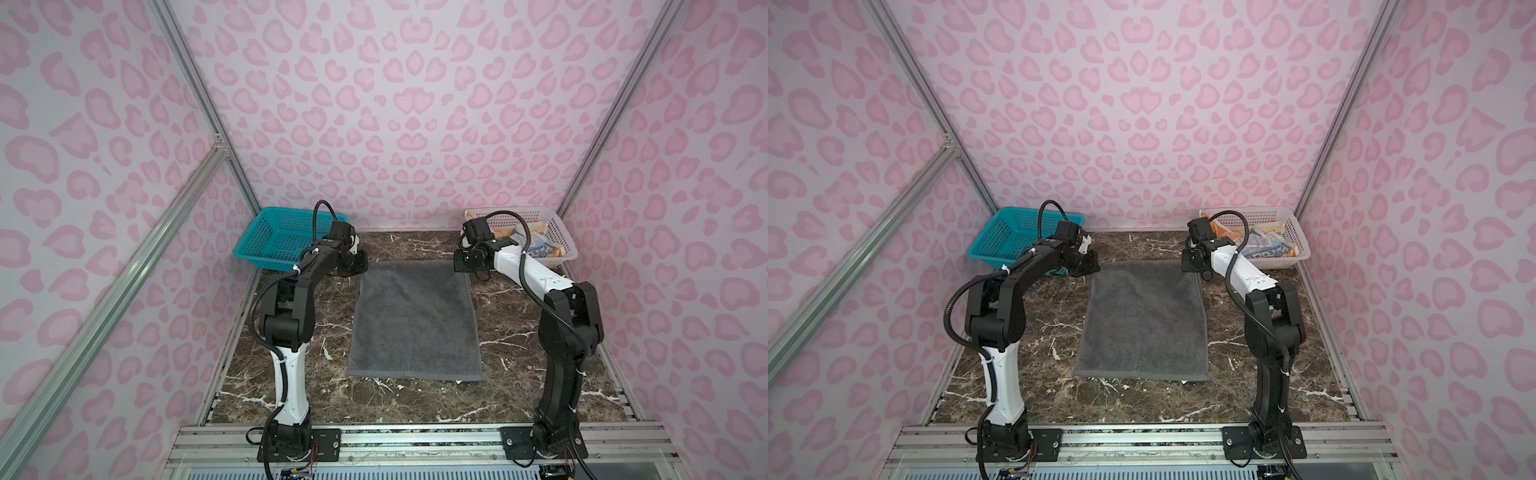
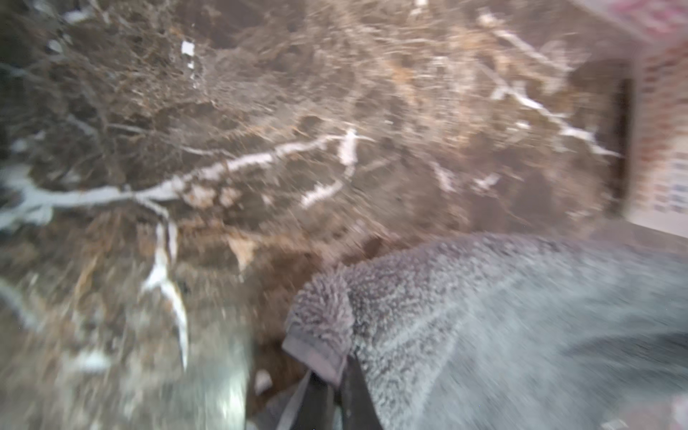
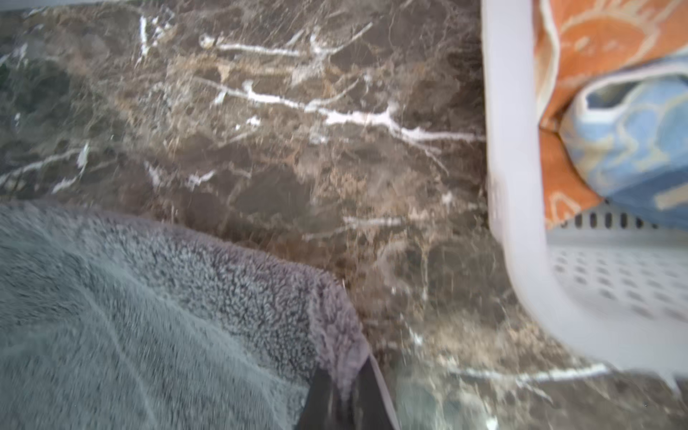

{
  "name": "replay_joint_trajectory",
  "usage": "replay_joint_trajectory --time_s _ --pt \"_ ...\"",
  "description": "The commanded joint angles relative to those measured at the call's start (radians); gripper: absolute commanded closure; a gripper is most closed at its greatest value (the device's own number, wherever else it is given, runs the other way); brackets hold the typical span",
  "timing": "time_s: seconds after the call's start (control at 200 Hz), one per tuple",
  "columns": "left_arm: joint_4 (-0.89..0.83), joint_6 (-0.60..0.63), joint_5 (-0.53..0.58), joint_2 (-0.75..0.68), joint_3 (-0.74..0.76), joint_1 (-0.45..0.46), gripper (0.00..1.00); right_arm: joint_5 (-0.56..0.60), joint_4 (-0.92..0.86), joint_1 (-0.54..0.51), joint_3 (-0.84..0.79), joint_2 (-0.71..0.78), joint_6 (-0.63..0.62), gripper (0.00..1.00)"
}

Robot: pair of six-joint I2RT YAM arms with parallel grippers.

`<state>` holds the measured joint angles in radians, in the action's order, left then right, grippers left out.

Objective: Fold and stack the towels

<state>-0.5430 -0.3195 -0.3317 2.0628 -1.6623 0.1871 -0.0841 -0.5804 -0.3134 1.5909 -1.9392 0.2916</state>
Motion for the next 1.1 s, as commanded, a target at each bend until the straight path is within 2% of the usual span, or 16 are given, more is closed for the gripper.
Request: replay_joint_trajectory --time_s 0.0,0.17,0.335,0.635,1.095 --pt "0.060 0.008 -0.063 -0.152 0.081 -0.001 0.97 -0.054 0.076 -0.005 -0.095 0.080 -0.044 0.97" --pt "0.066 0.027 -0.080 -0.299 0.233 -0.001 0.97 -0.113 0.124 -0.010 -0.291 0.242 -0.064 0.97" --pt "0.045 0.046 -0.084 -0.412 0.386 -0.001 0.97 -0.103 0.121 -0.044 -0.463 0.394 -0.070 0.97" --pt "0.031 0.027 -0.095 -0.587 0.635 0.018 0.97 -0.111 0.100 -0.096 -0.731 0.632 0.013 0.97" --pt "0.028 -0.063 -0.088 -0.718 0.843 0.061 0.97 -0.137 0.030 -0.202 -0.911 0.769 0.145 0.91"
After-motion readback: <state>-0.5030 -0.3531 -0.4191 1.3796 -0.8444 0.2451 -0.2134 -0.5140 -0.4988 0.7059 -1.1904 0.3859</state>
